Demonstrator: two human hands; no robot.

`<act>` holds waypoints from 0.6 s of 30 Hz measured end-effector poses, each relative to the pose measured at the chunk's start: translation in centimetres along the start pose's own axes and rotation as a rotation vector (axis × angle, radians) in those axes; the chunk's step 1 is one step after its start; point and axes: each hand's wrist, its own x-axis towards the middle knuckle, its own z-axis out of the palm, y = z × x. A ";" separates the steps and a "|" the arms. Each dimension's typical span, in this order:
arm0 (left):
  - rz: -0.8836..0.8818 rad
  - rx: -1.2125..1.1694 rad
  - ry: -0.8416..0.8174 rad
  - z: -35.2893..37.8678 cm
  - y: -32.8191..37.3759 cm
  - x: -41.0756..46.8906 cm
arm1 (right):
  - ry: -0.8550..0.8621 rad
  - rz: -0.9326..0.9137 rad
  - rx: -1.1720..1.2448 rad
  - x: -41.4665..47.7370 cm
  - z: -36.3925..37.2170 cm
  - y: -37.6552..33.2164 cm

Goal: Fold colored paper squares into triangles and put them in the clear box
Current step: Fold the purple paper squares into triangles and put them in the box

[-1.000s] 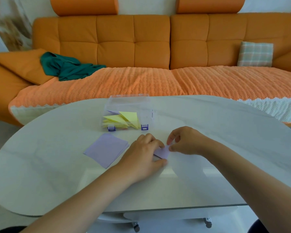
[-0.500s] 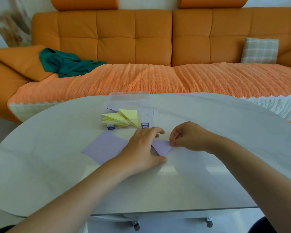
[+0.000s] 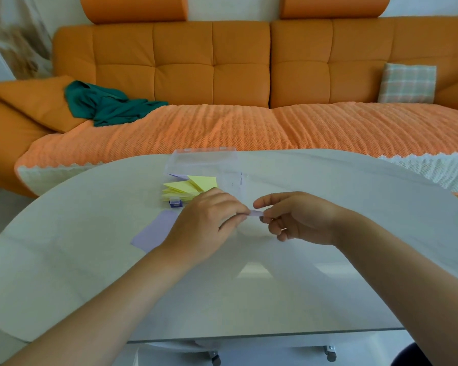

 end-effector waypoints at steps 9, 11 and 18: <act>-0.418 -0.324 -0.108 0.2 0.1 0.2 | 0.256 -0.263 -0.428 -0.4 1.9 -0.4; -0.496 -0.385 -0.157 0.4 0.2 0.2 | 0.291 -0.288 -0.451 -0.4 2.0 -0.3; -0.654 -0.533 -0.234 0.7 0.1 0.2 | 0.339 -0.308 -0.560 -0.1 2.7 0.3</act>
